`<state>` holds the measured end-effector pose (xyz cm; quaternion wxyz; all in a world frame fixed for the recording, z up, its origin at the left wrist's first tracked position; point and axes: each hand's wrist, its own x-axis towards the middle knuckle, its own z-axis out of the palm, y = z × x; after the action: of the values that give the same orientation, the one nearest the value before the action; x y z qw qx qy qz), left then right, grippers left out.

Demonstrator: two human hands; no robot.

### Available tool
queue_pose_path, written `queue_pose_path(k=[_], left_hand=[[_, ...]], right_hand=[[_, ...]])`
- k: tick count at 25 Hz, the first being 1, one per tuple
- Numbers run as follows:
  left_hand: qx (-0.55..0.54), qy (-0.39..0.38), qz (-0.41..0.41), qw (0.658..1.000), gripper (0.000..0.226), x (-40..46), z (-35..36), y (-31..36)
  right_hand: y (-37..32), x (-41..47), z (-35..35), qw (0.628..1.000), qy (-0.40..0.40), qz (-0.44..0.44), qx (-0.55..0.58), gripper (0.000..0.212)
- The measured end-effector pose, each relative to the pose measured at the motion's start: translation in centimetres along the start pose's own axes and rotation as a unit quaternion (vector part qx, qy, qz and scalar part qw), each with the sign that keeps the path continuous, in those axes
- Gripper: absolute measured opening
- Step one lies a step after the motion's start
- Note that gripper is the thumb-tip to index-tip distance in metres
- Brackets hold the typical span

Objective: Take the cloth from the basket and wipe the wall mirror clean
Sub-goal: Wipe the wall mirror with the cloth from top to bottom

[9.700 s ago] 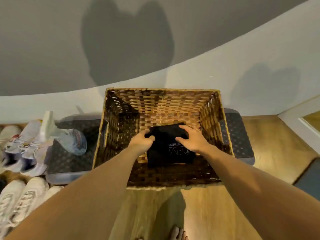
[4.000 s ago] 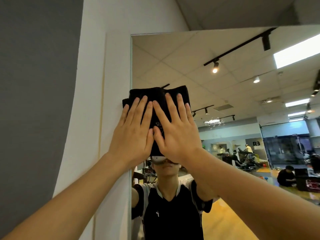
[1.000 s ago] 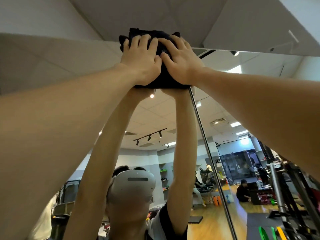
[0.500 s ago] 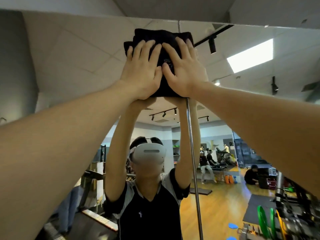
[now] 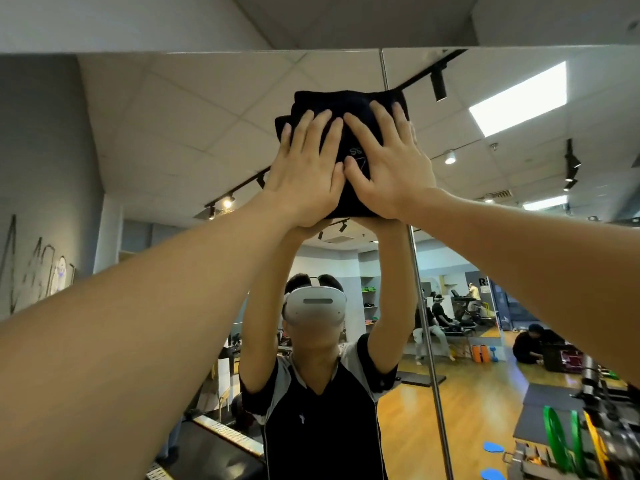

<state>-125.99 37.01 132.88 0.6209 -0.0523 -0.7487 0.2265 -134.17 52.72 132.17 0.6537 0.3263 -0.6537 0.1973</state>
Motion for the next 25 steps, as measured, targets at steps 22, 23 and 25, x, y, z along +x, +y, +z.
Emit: queue_pose_path(k=[22,23,25], left_hand=[[0.004,-0.032,0.034,0.999,0.072,-6.6,-4.9,-18.5],[0.005,-0.031,0.033,0.999,0.072,-7.1,-5.1,-19.6],[0.005,-0.031,0.03,0.999,0.071,-8.1,-5.6,-22.0]], right_hand=[[-19.3,4.3,5.4,0.999,0.024,0.039,0.008,0.071],[-20.4,4.6,5.7,0.999,0.024,0.037,0.005,0.07],[-22.8,5.3,6.4,0.999,0.025,0.033,0.004,0.07]])
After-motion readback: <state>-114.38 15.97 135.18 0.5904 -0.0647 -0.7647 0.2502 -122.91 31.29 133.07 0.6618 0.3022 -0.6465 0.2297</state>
